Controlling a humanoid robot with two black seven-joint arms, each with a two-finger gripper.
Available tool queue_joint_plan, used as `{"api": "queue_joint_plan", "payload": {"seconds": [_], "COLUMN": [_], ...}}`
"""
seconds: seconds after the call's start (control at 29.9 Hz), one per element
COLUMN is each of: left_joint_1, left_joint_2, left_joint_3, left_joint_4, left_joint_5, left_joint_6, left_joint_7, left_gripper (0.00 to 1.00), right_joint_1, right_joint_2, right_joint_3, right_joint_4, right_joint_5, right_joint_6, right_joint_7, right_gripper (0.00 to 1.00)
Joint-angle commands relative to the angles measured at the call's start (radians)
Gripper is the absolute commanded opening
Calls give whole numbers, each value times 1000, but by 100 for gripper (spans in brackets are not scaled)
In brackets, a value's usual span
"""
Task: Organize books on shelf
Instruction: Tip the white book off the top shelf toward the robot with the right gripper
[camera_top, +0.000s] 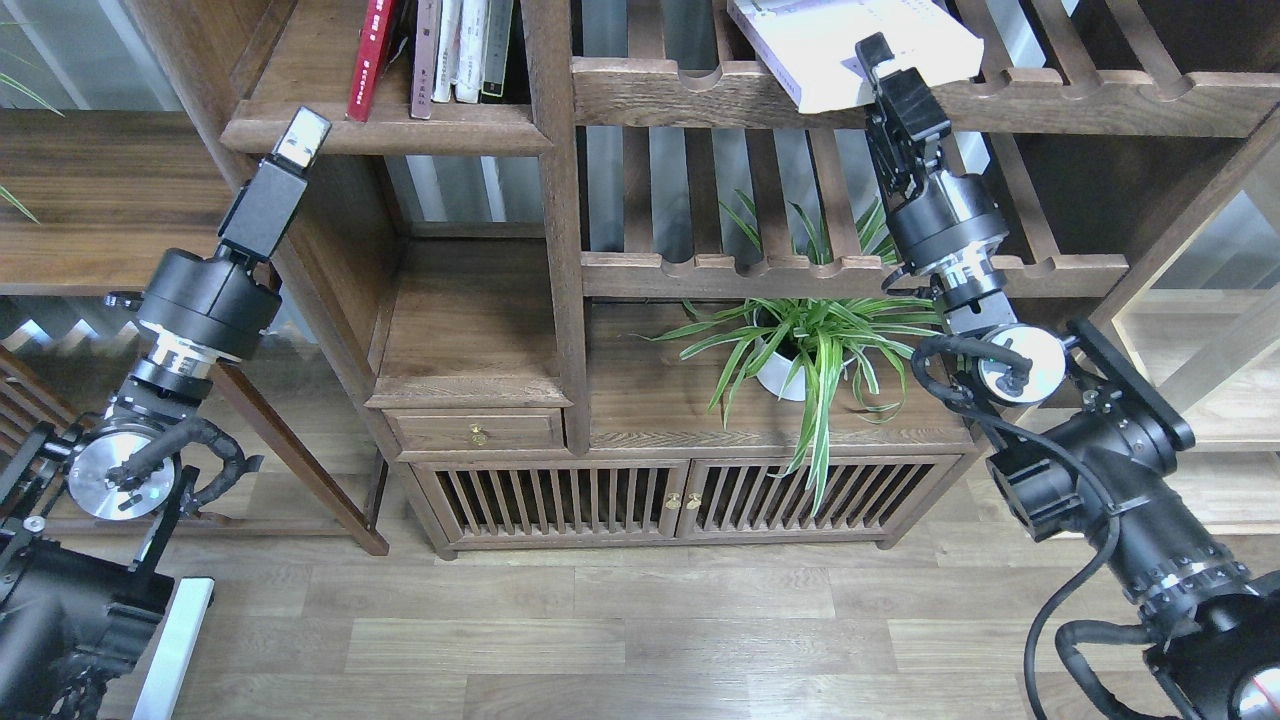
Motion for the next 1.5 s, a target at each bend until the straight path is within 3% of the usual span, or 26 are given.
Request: {"api": "queue_joint_plan", "payload": {"seconds": [0.0,0.37,0.87,0.97,1.07,1.17,1.4,1.47], "left_joint_1": [0,-2,-2,-2,0,0,0,0], "left_joint_2": [3,3,0,0,3,3,3,3], "left_joint_3": [-1,-1,5,5,5,6,8,8], "left_joint_4": [0,8,11,11,11,11,11,11], "left_joint_5": [1,1,3,3,3,3,3,3], "left_joint_6": [0,0,0,0,0,0,0,0], "left_joint_7": [-1,0,0,0,0,2,2,3], "left_gripper": [98,98,98,98,98,98,98,98], "right_joint_1": [-7,-39,-148,-150,-145,-141,-121,-121], "right_joint_2": [-12,-44,-85,-84,-82,-84,-82,-82], "right_joint_3": [-2,2,45,41,37,35,32,22], "right_joint_4": [2,4,13,14,19,20,20,25], "right_joint_5": [0,5,28,28,26,25,23,22], "right_joint_6": [4,35,35,35,35,35,35,35], "right_joint_7": [-3,-12,-14,-14,-14,-14,-15,-14], "right_gripper": [30,19,19,23,42,53,53,43]}}
